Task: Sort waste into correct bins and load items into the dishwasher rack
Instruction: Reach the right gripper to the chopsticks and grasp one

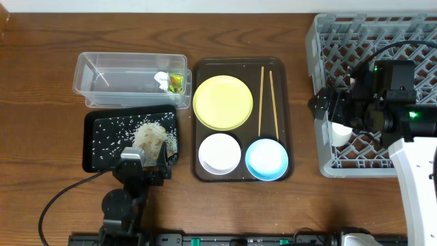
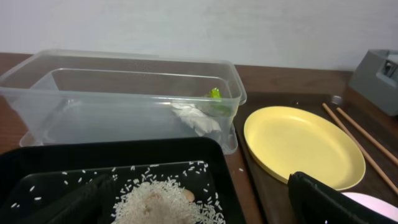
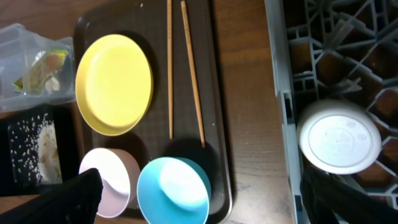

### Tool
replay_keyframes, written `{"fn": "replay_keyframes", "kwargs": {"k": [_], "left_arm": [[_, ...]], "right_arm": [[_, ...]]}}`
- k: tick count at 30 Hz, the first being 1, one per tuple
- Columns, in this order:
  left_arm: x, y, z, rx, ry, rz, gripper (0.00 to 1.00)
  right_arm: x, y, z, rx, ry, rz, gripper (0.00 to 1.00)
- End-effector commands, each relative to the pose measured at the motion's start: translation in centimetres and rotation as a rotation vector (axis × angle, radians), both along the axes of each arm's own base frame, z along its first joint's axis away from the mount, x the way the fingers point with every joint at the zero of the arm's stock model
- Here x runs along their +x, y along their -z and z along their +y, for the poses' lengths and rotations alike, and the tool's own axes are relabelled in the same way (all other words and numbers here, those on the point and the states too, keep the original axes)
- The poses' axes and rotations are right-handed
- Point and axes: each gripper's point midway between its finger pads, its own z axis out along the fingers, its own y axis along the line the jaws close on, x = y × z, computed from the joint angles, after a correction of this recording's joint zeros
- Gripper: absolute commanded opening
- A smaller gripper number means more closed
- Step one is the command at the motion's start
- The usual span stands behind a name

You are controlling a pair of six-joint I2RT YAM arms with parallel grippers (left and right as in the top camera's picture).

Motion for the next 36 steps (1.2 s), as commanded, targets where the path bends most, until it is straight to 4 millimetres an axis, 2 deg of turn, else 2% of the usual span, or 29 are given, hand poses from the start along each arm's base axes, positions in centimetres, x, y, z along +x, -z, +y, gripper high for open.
{"fn": "replay_keyframes", "kwargs": {"k": [1,24,27,30,32,34,36], "left_arm": [[0.1,1.2,0.0,0.013,0.006,0.014,0.91],[0.1,1.2,0.0,0.013,0.006,0.012,0.91],[0.1,1.2,0.0,0.013,0.006,0.012,0.91],[0.1,1.2,0.0,0.013,0.006,0.012,0.91],[0.1,1.2,0.0,0.013,0.006,0.012,0.91],[0.1,1.2,0.0,0.013,0.006,0.012,0.91],[0.1,1.2,0.0,0.013,0.006,0.012,0.91]], "right_arm": [[0.0,0.1,0.4,0.004,-0.009,0.003,0.99],[-0.1,0.0,0.6,0.027,0.003,0.01,0.99],[1.6,-1.1,0.7,0.067,0.048,-0.054,0.99],[2.5,-2.1,2.7,0.134,-0.015,-0.107,0.95],[2.7,-2.2,5.1,0.124,-0.132,-0.144,0.84],[2.4,-1.3,7.2,0.078,-0.196,-0.131,0.74],[2.0,0.7,8.6,-0.026,-0.228,-0.089,0.7]]}}
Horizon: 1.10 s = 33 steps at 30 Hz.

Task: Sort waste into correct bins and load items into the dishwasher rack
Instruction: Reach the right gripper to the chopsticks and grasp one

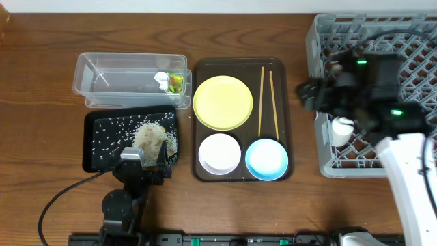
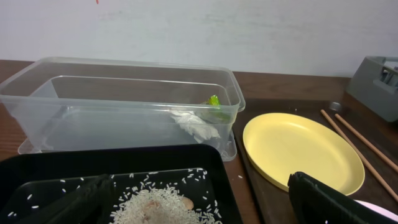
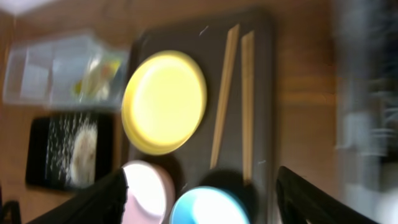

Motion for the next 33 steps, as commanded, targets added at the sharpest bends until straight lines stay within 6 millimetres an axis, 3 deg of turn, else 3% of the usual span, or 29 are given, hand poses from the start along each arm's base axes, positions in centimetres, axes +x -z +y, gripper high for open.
{"fn": "replay_keyframes", "kwargs": {"k": [1,5,8,14,21,24,28,31,33], "left_arm": [[0.0,1.4,0.0,0.014,0.006,0.025,0.91],[0.0,1.4,0.0,0.014,0.006,0.025,0.91],[0.0,1.4,0.0,0.014,0.006,0.025,0.91],[0.0,1.4,0.0,0.014,0.006,0.025,0.91],[0.0,1.4,0.0,0.014,0.006,0.025,0.91],[0.0,1.4,0.0,0.014,0.006,0.025,0.91],[0.0,1.4,0.0,0.014,0.006,0.025,0.91],[0.0,1.4,0.0,0.014,0.006,0.025,0.91],[0.0,1.4,0.0,0.014,0.006,0.025,0.91]], "right_arm": [[-0.6,3.2,2.8,-0.155,-0.074,0.046,0.7],[0.7,7.3,2.4,-0.373,0.036,0.093,0.54],[2.2,10.3,2.2,-0.408,0.085,0.134,0.47],[4.7,16.2,3.2,-0.413,0.06,0.189,0.43],[5.7,22.1,2.3,-0.498,0.098,0.247,0.4],[5.2,24.1,2.3,-0.494,0.12,0.299,0.36],[4.5,24.9,2.8,-0.469,0.095,0.337,0.05],[4.7,23.3,2.8,-0.457,0.101,0.316,0.01],[5.0,21.2,2.6,-0.438,0.116,0.281,0.01]]}}
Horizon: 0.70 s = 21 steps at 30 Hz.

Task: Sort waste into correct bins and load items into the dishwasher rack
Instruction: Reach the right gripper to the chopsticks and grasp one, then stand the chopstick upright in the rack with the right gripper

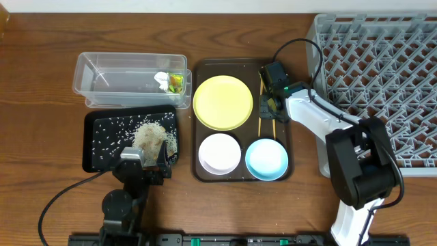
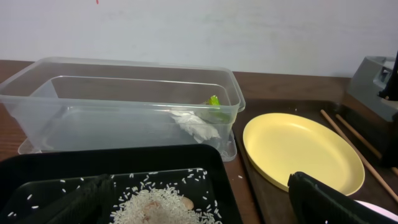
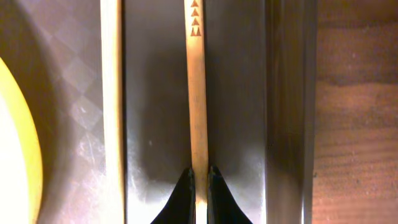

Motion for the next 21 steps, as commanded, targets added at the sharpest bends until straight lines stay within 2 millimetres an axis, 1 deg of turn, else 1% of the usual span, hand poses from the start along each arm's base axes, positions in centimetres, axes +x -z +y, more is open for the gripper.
{"fn": "replay_keyframes", "kwargs": {"k": [1,2,5,9,10,12,14,16,18,21], "left_arm": [[0.0,1.4,0.0,0.014,0.006,0.025,0.91],[0.0,1.4,0.0,0.014,0.006,0.026,0.91],[0.0,1.4,0.0,0.014,0.006,0.025,0.91],[0.0,1.4,0.0,0.014,0.006,0.026,0.91],[0.0,1.4,0.0,0.014,0.006,0.026,0.91],[0.0,1.4,0.0,0.014,0.006,0.026,0.91],[0.0,1.4,0.0,0.014,0.006,0.026,0.91],[0.0,1.4,0.0,0.014,0.006,0.026,0.91],[0.0,1.4,0.0,0.014,0.006,0.025,0.91],[0.0,1.4,0.0,0.014,0.006,0.026,0.91]], "right_arm": [[0.0,-2.5,-0.8,0.031,0.033,-0.032,0.01],[0.2,-3.9,-1.1,0.041,0.041,-0.059,0.01],[1.2,-9.5,-2.8,0.074,0.018,-0.182,0.01],[1.6,-17.0,-6.4,0.06,-0.01,-0.366,0.01],[1.5,-18.5,-7.4,0.046,-0.018,-0.406,0.01],[1.5,-20.6,-9.1,0.02,-0.022,-0.464,0.01],[1.8,-21.7,-10.7,-0.003,-0.011,-0.5,0.01],[2.5,-21.9,-12.2,-0.015,0.017,-0.523,0.01],[3.5,-21.4,-13.5,-0.028,0.039,-0.533,0.01],[4.9,-19.9,-14.4,-0.057,0.024,-0.522,0.01]]}}
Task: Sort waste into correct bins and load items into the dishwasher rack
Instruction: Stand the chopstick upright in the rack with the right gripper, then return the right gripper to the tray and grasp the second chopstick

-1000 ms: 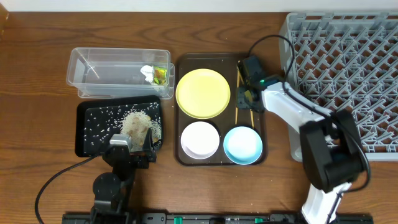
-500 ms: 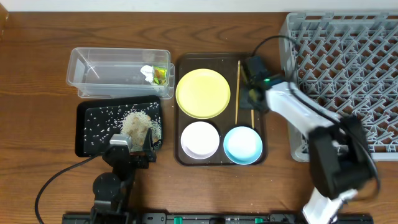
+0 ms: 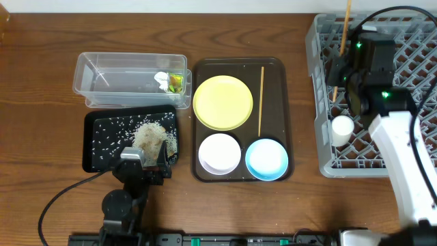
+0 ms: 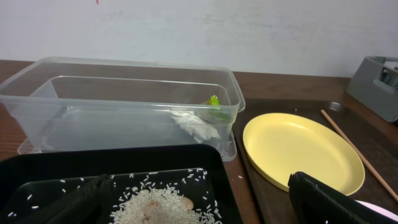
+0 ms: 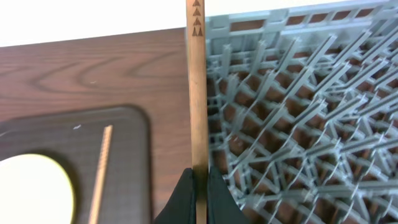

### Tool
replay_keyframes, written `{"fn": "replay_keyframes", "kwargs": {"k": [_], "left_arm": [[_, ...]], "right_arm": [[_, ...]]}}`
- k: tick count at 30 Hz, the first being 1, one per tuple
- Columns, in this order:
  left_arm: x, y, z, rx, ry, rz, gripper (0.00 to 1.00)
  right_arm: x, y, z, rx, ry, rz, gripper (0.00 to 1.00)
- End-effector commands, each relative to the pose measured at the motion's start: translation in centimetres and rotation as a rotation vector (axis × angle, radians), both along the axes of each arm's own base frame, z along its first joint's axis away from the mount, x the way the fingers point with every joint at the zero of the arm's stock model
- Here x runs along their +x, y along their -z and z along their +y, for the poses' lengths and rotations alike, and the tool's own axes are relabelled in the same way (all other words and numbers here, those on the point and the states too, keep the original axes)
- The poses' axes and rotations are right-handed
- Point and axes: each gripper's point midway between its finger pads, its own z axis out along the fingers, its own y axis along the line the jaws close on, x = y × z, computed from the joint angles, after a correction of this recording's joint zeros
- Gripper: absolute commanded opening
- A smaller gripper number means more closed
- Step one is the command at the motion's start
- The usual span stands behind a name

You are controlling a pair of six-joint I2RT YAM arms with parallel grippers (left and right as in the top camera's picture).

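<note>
My right gripper (image 5: 199,186) is shut on a wooden chopstick (image 5: 198,93), which stands upright at the left edge of the grey dishwasher rack (image 5: 298,106). From overhead, the held chopstick (image 3: 345,26) pokes up beside the right gripper (image 3: 339,74). The second chopstick (image 3: 261,101) lies on the brown tray (image 3: 280,68) beside the yellow plate (image 3: 222,101), white bowl (image 3: 219,153) and blue bowl (image 3: 267,158). My left gripper (image 4: 199,186) stands open over the rice (image 4: 161,208) in the black tray (image 3: 102,143).
A clear bin (image 3: 130,80) behind the black tray holds crumpled paper and a green wrapper (image 4: 205,115). A white cup (image 3: 341,126) stands in the rack's left side. Bare wood shows between the brown tray and the rack.
My right gripper was down on the brown tray, shut on the right-hand chopstick. Now it holds that chopstick upright at the rack's left edge. The left arm has not moved.
First my right gripper was open over the rack beside the white cup. Then it was at the rack's left edge, facing the tray. Then it pinched the right chopstick on the tray, and now it holds it over the rack. The left gripper stayed put.
</note>
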Motion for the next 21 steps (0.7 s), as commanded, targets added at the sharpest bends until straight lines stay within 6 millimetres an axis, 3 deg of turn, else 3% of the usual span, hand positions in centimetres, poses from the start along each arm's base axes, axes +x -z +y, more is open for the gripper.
{"fn": "replay_keyframes", "kwargs": {"k": [1,6,11,13,14,17,18,21], "left_arm": [[0.0,1.4,0.0,0.014,0.006,0.026,0.91],[0.0,1.4,0.0,0.014,0.006,0.026,0.91],[0.0,1.4,0.0,0.014,0.006,0.026,0.91],[0.0,1.4,0.0,0.014,0.006,0.025,0.91],[0.0,1.4,0.0,0.014,0.006,0.025,0.91],[0.0,1.4,0.0,0.014,0.006,0.026,0.91],[0.0,1.4,0.0,0.014,0.006,0.026,0.91],[0.0,1.4,0.0,0.014,0.006,0.026,0.91]], "right_arm": [[1.4,3.1,-1.0,-0.06,-0.026,0.057,0.01],[3.3,7.5,-3.2,-0.151,0.064,0.118,0.01],[4.2,9.6,-2.5,-0.193,-0.015,0.145,0.02],[4.2,9.5,-2.2,-0.196,-0.024,0.143,0.16],[4.1,9.1,-1.7,-0.18,-0.033,0.138,0.34],[2.9,7.2,1.4,-0.071,-0.106,0.12,0.6],[2.2,6.4,2.8,-0.019,-0.14,0.116,0.64],[-0.1,4.5,6.8,0.11,-0.252,0.125,0.63]]}}
